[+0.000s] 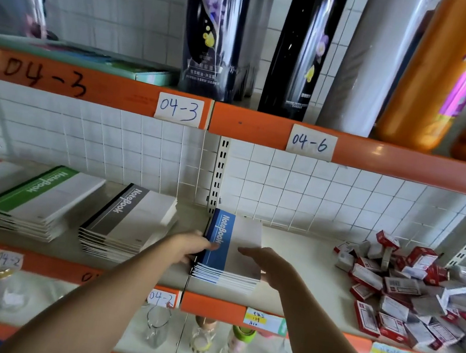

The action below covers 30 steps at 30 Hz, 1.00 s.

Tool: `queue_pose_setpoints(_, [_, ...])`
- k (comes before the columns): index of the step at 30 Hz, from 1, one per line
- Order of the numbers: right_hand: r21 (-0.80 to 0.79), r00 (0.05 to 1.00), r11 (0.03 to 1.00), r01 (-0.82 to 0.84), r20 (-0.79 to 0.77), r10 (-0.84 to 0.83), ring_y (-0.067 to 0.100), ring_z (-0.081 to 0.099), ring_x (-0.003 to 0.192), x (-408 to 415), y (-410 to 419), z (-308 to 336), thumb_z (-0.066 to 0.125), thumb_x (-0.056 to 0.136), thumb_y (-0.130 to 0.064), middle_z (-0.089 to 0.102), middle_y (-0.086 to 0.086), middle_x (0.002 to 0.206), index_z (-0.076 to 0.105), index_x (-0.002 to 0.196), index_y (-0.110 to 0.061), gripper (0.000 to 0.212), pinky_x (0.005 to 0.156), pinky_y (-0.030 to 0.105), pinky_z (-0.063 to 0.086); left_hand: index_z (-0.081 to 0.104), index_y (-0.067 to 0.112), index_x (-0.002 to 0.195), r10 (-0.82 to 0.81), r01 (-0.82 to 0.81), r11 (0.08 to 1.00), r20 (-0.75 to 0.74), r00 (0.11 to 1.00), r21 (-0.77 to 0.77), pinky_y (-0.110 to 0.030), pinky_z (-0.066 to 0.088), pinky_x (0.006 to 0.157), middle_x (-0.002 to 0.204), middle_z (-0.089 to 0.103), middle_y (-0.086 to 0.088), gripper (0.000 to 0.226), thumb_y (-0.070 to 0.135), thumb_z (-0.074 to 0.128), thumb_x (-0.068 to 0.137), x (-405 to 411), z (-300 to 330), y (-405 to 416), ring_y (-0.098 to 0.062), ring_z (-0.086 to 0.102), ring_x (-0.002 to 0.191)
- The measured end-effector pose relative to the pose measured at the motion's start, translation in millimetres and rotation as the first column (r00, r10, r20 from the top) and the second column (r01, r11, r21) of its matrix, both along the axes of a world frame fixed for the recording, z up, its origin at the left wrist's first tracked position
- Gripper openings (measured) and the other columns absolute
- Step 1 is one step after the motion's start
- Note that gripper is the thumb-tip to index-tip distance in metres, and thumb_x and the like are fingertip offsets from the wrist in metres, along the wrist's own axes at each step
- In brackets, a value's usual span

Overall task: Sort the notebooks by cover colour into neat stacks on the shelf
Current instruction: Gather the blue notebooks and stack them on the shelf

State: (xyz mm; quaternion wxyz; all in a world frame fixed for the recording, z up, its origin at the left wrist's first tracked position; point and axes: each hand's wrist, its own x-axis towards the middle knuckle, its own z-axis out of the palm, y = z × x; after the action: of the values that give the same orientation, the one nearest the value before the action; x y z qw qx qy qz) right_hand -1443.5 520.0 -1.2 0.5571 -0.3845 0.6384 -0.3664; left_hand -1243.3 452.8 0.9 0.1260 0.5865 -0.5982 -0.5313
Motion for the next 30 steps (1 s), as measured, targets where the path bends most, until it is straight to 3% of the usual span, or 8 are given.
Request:
queue_pose_setpoints(7, [0.045, 0.956, 0.998, 0.042, -0.291, -0.027, 0.025, 0.066, 0.095, 5, 1, 5, 0.068, 0.09, -0.028, 0.064, 0.012, 0.107, 0.057, 0.114, -0.007, 0.034, 0.075, 0.036, 0.058, 0.044, 0.008, 0.137, -0.024, 0.019, 0.998, 0.078, 0.997, 0.061, -0.041, 0.06, 0.068, 0.141, 0.052, -0.015, 0.055, 0.034, 0.066, 0.094, -2, 14, 4, -0.032, 0.062, 0.111])
queue_pose_setpoints(12, [0.025, 0.916, 0.994, 0.103, -0.391, -0.085, 0.025, 0.067, 0.099, 17, -3, 2, 0.075, 0.082, -0.036, 0.065, 0.013, 0.112, 0.059, 0.118, -0.007, 0.049, 0.085, 0.035, 0.058, 0.039, 0.005, 0.137, 0.001, -0.006, 0.999, 0.099, 0.995, 0.048, -0.046, 0.059, 0.08, 0.141, 0.05, -0.019, 0.048, 0.026, 0.059, 0.099, -10, 14, 15, -0.037, 0.062, 0.112])
queue_pose_setpoints(17, [0.019, 0.947, 0.994, 0.104, -0.308, -0.094, 0.018, 0.065, 0.087, 19, 5, 4, 0.076, 0.084, -0.03, 0.064, 0.009, 0.104, 0.058, 0.117, -0.007, 0.045, 0.065, 0.025, 0.055, 0.043, 0.004, 0.136, -0.011, 0.004, 0.998, 0.125, 0.992, 0.055, -0.044, 0.059, 0.078, 0.135, 0.053, -0.02, 0.044, 0.025, 0.058, 0.1, -9, 21, 17, -0.035, 0.066, 0.1])
queue_pose_setpoints(20, [0.084, 0.962, 0.995, 0.049, -0.273, -0.024, 0.018, 0.061, 0.085, 16, 16, 9, 0.075, 0.085, -0.03, 0.061, 0.007, 0.097, 0.056, 0.113, -0.007, 0.04, 0.064, 0.027, 0.05, 0.044, 0.007, 0.136, -0.002, 0.003, 1.0, 0.152, 0.988, -0.009, -0.04, 0.055, 0.079, 0.133, 0.056, -0.015, 0.046, 0.028, 0.06, 0.098, -7, 16, 18, -0.027, 0.06, 0.103])
queue_pose_setpoints(23, [0.242, 0.93, 0.968, -0.062, -0.338, 0.144, 0.031, 0.055, 0.117, 12, 24, 21, 0.082, 0.077, -0.037, 0.055, 0.014, 0.128, 0.05, 0.129, -0.007, 0.068, 0.079, 0.046, 0.056, 0.044, 0.01, 0.132, 0.009, -0.008, 1.0, 0.125, 0.992, -0.01, -0.039, 0.052, 0.086, 0.131, 0.057, -0.012, 0.044, 0.025, 0.064, 0.095, -3, 14, 21, -0.025, 0.059, 0.106])
queue_pose_setpoints(25, [0.376, 0.855, 0.914, -0.154, -0.412, 0.314, 0.03, 0.056, 0.114, 9, 28, 30, 0.081, 0.077, -0.037, 0.051, 0.017, 0.133, 0.044, 0.135, -0.007, 0.074, 0.084, 0.043, 0.057, 0.045, 0.011, 0.131, -0.022, 0.014, 0.996, 0.096, 0.995, 0.085, -0.039, 0.055, 0.086, 0.119, 0.061, -0.012, 0.049, 0.021, 0.07, 0.09, 1, 20, 23, -0.026, 0.063, 0.099])
queue_pose_setpoints(27, [0.466, 0.769, 0.857, -0.218, -0.459, 0.445, 0.025, 0.062, 0.095, 8, 33, 34, 0.078, 0.08, -0.03, 0.06, 0.017, 0.116, 0.046, 0.133, -0.005, 0.067, 0.085, 0.035, 0.056, 0.046, 0.013, 0.132, -0.137, 0.103, 0.98, 0.206, 0.969, 0.169, -0.04, 0.055, 0.09, 0.12, 0.061, -0.014, 0.059, 0.022, 0.078, 0.082, 6, 25, 26, -0.028, 0.064, 0.101])
queue_pose_setpoints(30, [0.46, 0.668, 0.849, -0.26, -0.549, 0.502, 0.02, 0.063, 0.07, 14, 40, 29, 0.074, 0.081, -0.016, 0.061, 0.011, 0.079, 0.057, 0.096, -0.004, 0.026, 0.059, 0.023, 0.053, 0.05, 0.012, 0.125, -0.302, 0.298, 0.95, 0.499, 0.812, 0.09, -0.034, 0.055, 0.091, 0.12, 0.064, -0.01, 0.054, 0.018, 0.079, 0.08, 3, 26, 33, -0.022, 0.065, 0.107])
